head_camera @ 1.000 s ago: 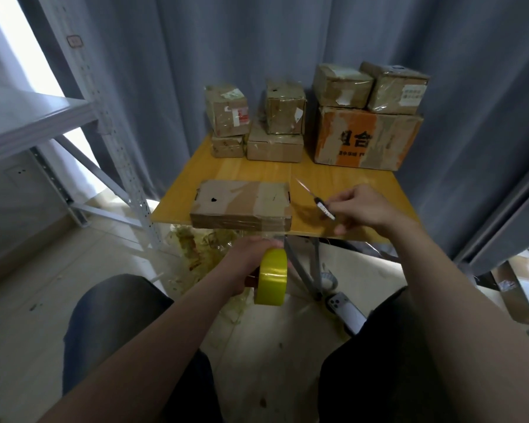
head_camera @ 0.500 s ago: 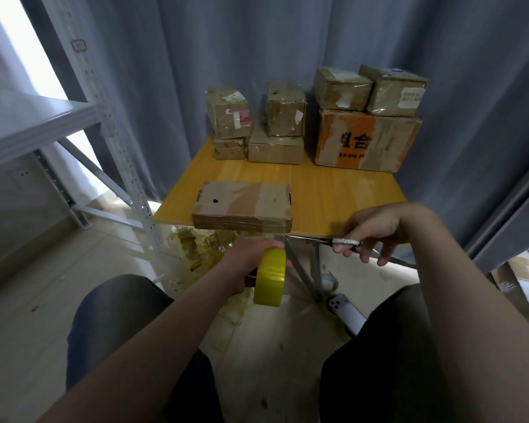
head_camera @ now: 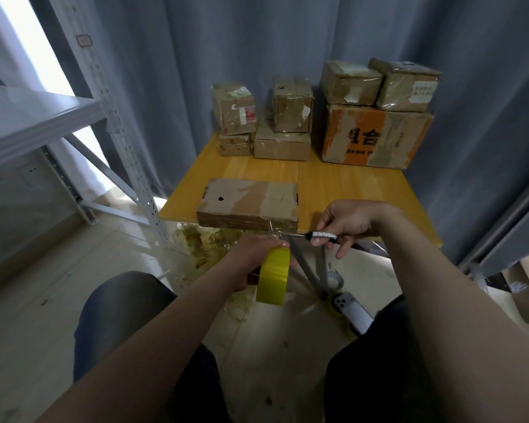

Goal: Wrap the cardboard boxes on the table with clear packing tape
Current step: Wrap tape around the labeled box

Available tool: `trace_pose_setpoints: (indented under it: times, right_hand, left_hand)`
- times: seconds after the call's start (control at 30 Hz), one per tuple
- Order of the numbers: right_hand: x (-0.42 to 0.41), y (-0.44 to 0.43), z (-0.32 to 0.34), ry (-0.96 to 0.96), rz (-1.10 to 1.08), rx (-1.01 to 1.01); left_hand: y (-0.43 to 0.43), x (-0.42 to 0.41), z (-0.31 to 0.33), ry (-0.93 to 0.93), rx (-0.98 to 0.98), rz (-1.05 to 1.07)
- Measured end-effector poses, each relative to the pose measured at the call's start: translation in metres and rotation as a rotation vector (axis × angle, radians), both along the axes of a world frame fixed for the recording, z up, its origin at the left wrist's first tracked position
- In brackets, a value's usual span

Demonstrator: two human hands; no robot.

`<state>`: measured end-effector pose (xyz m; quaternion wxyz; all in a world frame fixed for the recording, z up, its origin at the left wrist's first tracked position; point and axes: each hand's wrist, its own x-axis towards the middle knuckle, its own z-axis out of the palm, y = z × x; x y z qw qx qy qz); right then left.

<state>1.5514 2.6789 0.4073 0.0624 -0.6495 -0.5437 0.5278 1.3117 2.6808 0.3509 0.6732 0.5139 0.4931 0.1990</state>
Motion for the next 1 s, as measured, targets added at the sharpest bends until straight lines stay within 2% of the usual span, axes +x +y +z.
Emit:
trace_pose_setpoints:
  times: [0.23,0.33,0.53,0.7,0.8,0.9,1.0]
  right_hand:
    - [-0.004,-0.004,0.0,-0.03,0.052,-0.13]
    - [-0.014,-0.009,0.002,-0.059,0.08,-0.14]
    - [-0.018,-0.013,0.0,-0.078,0.088,-0.145]
    - [-0.016,-0.009,-0.006,-0.176,0.13,-0.193]
    - [-0.014,-0.007,-0.01,-0.241,0.154,-0.207]
    - [-0.005,-0.01,-0.005,-0.194,0.154,-0.217]
    - [0.011,-0.019,0.002,-0.013,0.138,-0.172]
  left_hand:
    - [0.012,-0.005,-0.005,0.18,0.239,-0.115]
    - [0.017,-0.008,-0.008,0.315,0.377,-0.201]
    - [0.03,-0.006,-0.012,0.455,0.495,-0.285]
    - [0.038,-0.004,-0.001,0.621,0.607,-0.398]
    - [0.042,-0.003,0.002,0.649,0.638,-0.45]
    - [0.044,-0.002,0.005,0.644,0.656,-0.466]
    - [0.046,-0.005,0.003,0.607,0.624,-0.473]
